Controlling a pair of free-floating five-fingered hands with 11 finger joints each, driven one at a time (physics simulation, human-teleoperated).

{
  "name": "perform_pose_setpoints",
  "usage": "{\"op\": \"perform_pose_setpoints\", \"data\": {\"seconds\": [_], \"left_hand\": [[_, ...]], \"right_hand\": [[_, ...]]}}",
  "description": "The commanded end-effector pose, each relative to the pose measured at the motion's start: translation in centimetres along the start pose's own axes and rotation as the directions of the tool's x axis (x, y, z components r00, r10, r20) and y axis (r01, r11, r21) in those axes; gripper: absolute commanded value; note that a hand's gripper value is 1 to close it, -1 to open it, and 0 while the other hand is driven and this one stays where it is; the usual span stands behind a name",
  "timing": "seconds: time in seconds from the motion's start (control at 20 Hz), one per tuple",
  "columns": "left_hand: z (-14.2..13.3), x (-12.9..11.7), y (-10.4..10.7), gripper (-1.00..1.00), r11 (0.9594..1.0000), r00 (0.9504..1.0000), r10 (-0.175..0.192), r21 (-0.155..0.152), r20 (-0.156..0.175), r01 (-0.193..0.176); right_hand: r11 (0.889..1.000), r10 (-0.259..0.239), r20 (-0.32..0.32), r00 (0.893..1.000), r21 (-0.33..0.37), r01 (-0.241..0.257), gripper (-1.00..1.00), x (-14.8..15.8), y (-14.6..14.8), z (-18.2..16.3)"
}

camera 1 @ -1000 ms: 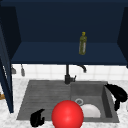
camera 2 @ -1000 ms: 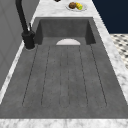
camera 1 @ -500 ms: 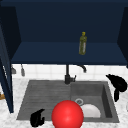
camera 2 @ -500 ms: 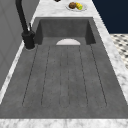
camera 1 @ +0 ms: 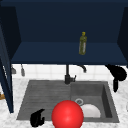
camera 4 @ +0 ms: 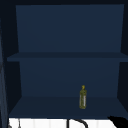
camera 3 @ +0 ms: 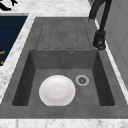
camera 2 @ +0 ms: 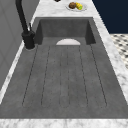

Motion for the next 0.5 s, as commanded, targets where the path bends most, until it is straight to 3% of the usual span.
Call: {"op": "perform_pose_setpoints", "data": {"seconds": [0.0, 0.45], "left_hand": [[0.0, 0.0, 0.0, 0.0, 1.0, 1.0, 0.0, 0.0, 0.0, 0.0], [0.0, 0.0, 0.0, 0.0, 1.0, 1.0, 0.0, 0.0, 0.0, 0.0]], "right_hand": [[0.999, 0.052, -0.019, 0.998, 0.005, -0.052, -1.0, 0.8, -2.6, -0.8], [0.999, 0.042, -0.036, 0.998, 0.004, -0.042, -1.0, 3.5, -9.6, -3.1]]}}
